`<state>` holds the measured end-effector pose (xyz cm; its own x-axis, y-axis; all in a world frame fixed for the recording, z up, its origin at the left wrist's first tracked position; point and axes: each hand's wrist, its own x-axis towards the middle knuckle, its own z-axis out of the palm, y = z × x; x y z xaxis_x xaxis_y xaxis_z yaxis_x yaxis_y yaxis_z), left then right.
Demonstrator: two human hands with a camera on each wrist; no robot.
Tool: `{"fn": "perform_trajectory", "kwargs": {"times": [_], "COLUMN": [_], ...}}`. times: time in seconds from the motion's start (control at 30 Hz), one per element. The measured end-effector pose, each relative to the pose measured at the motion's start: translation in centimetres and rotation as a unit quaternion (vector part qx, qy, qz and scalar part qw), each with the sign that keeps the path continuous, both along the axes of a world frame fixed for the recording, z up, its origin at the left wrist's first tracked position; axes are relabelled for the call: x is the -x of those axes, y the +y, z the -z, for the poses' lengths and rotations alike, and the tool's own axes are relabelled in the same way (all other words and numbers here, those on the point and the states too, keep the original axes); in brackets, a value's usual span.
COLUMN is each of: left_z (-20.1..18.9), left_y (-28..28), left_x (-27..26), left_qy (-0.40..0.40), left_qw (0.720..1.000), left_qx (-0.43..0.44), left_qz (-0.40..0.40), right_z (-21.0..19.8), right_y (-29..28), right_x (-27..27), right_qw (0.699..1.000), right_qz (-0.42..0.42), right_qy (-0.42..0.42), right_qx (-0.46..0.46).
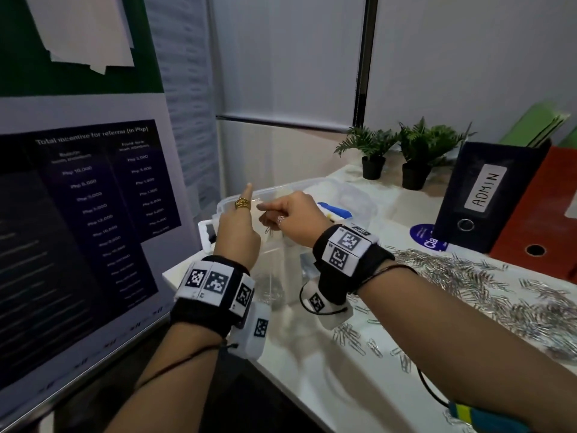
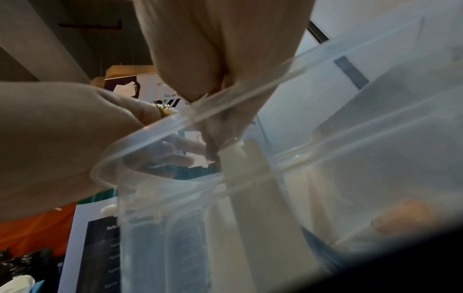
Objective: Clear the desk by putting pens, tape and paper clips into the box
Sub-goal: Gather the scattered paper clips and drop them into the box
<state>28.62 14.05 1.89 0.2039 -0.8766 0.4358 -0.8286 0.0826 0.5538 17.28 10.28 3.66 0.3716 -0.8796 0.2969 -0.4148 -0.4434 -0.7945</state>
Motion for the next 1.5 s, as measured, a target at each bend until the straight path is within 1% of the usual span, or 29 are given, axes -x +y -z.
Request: {"fn": "perform_trajectory", "kwargs": {"times": [0.1,0.2,0.33,0.4,0.47,0.53,0.6,0.67,0.73,0.77,0.83,0.9,0.97,1.03,1.1,1.17,1.2,1.23,1.33,1.43,1.5], "left_z": [1.0,0.8,0.3,0.4,0.3,-0.1,-0.8,-1.6,-2.2,-2.2,-1.8,-0.5,1.2,2.6,3.6,4.9,5.8,6.4,7.5,7.8,8.0], "left_y": [-0.4,-0.2,0.3,0.5,1.0,1.6,2.4,3.4,4.1,4.3,4.5,4.4,4.3,4.2,4.1,3.8,3.5,3.3,2.9,2.0,1.3], "left_x": [0.0,0.2,0.3,0.3,0.5,0.9,1.7,3.2,5.1,6.1,7.8,9.2,10.1,10.8,11.4,12.0,12.3,12.6,13.3,14.0,14.6], "left_qy": [-0.033,-0.078,-0.056,-0.050,-0.049,-0.066,-0.098,-0.108,-0.112,-0.121,-0.153,-0.190,-0.246,-0.290,-0.312,-0.347,-0.360,-0.365,-0.349,-0.321,-0.307], "left_qw": [0.998,0.995,0.994,0.994,0.994,0.991,0.985,0.983,0.984,0.984,0.980,0.969,0.941,0.910,0.877,0.845,0.836,0.834,0.847,0.856,0.854], "left_qx": [0.038,0.012,-0.020,-0.018,0.007,0.051,0.104,0.139,0.140,0.133,0.095,-0.002,-0.112,-0.193,-0.266,-0.317,-0.330,-0.337,-0.336,-0.331,-0.335], "left_qz": [-0.024,-0.067,-0.092,-0.095,-0.098,-0.107,-0.094,-0.050,-0.004,0.019,0.086,0.157,0.202,0.226,0.251,0.256,0.251,0.239,0.217,0.232,0.254], "right_z": [0.1,-0.1,0.1,0.1,0.1,-0.3,-0.8,-0.9,-0.2,0.4,2.5,5.1,7.1,8.1,8.2,8.2,8.4,8.6,8.8,8.7,8.6], "right_y": [0.0,0.0,0.2,0.4,0.8,1.4,2.1,2.7,3.1,3.3,3.5,3.7,3.8,3.5,3.3,3.1,3.1,3.2,3.0,2.7,2.5], "right_x": [-0.1,-0.1,-0.4,-0.4,0.1,1.5,4.1,7.6,11.4,13.3,16.9,19.4,20.7,21.1,21.1,21.1,21.0,20.9,20.6,20.6,20.8], "right_qw": [0.999,0.997,0.993,0.993,0.997,0.996,0.992,0.989,0.984,0.980,0.967,0.946,0.912,0.882,0.871,0.861,0.858,0.857,0.868,0.864,0.860], "right_qz": [-0.004,0.009,0.036,0.045,0.048,0.051,0.069,0.101,0.144,0.167,0.196,0.191,0.183,0.189,0.185,0.176,0.175,0.178,0.191,0.188,0.191], "right_qy": [0.036,0.070,0.102,0.094,0.023,-0.060,-0.094,-0.079,-0.013,0.038,0.153,0.262,0.362,0.420,0.435,0.446,0.449,0.452,0.435,0.445,0.453], "right_qx": [0.010,0.025,0.042,0.051,0.048,0.035,0.044,0.079,0.105,0.103,0.056,-0.010,-0.068,-0.097,-0.132,-0.168,-0.175,-0.172,-0.146,-0.138,-0.133]}}
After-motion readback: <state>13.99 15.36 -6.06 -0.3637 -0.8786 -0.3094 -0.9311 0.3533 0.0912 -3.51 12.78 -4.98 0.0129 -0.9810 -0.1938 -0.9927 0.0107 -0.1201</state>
